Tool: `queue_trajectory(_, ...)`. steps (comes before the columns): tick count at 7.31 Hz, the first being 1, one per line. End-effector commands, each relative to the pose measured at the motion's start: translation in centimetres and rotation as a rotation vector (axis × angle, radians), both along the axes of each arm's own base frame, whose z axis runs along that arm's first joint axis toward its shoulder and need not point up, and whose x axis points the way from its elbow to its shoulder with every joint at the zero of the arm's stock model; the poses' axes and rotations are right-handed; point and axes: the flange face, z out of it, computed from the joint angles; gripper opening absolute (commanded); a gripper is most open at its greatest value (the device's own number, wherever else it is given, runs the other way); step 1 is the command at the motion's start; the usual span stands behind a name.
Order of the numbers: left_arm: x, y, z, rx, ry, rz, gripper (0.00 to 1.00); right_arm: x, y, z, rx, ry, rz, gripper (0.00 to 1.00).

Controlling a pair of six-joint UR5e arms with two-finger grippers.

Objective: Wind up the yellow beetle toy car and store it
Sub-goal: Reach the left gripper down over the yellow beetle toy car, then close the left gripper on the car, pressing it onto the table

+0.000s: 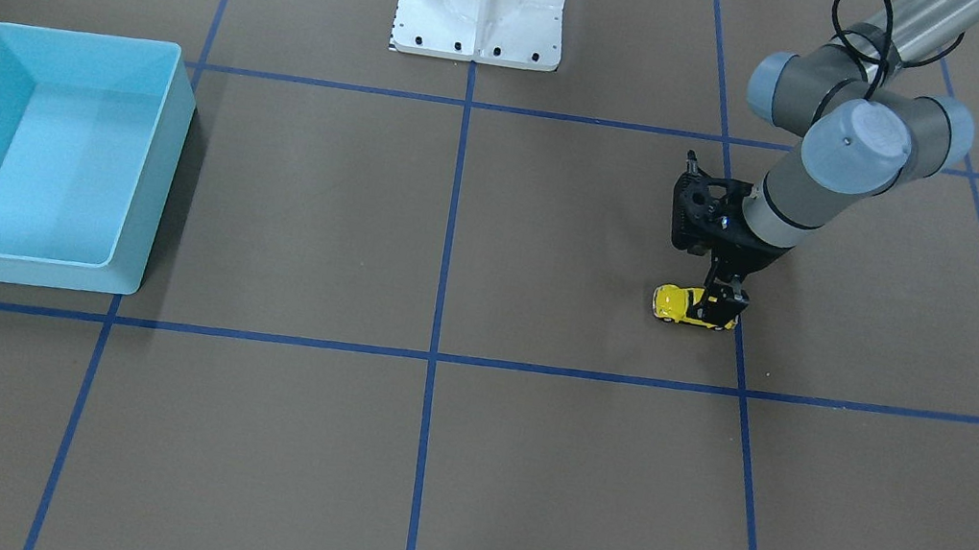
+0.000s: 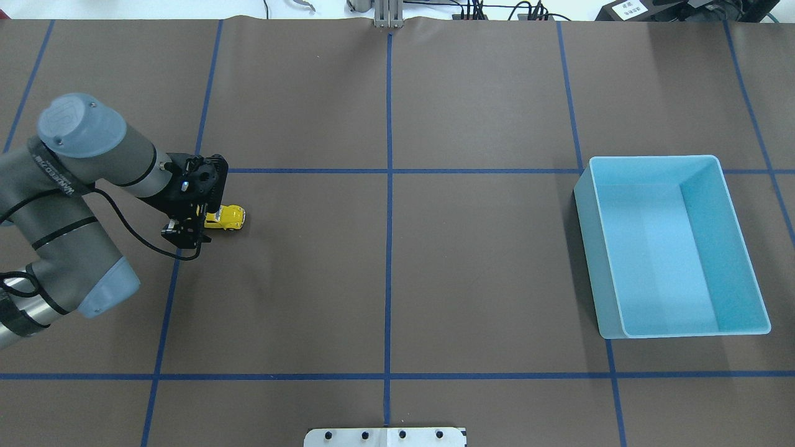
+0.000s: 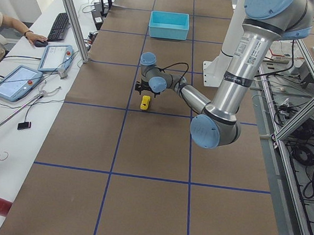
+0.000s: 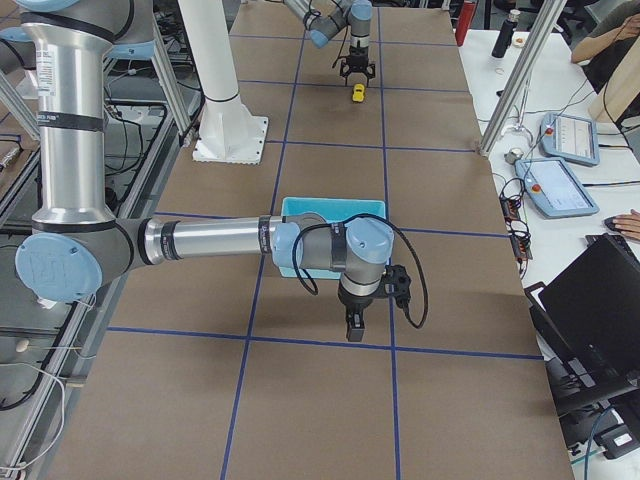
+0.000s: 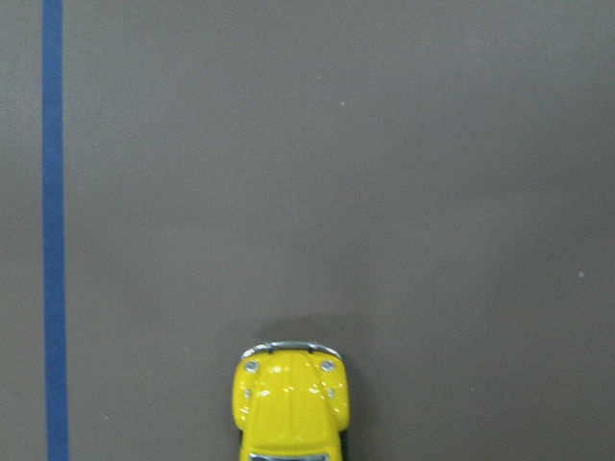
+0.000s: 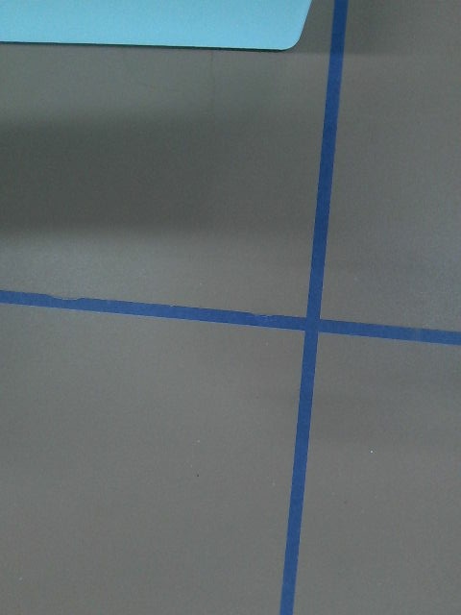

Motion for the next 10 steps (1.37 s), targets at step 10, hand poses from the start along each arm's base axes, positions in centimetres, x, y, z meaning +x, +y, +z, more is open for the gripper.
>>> queue_trajectory(10, 4.1, -0.4, 0.6, 0.030, -0.155, -0.043, 0.86, 0.1, -0.1, 0.0, 0.003, 0.014, 0.000, 1.00)
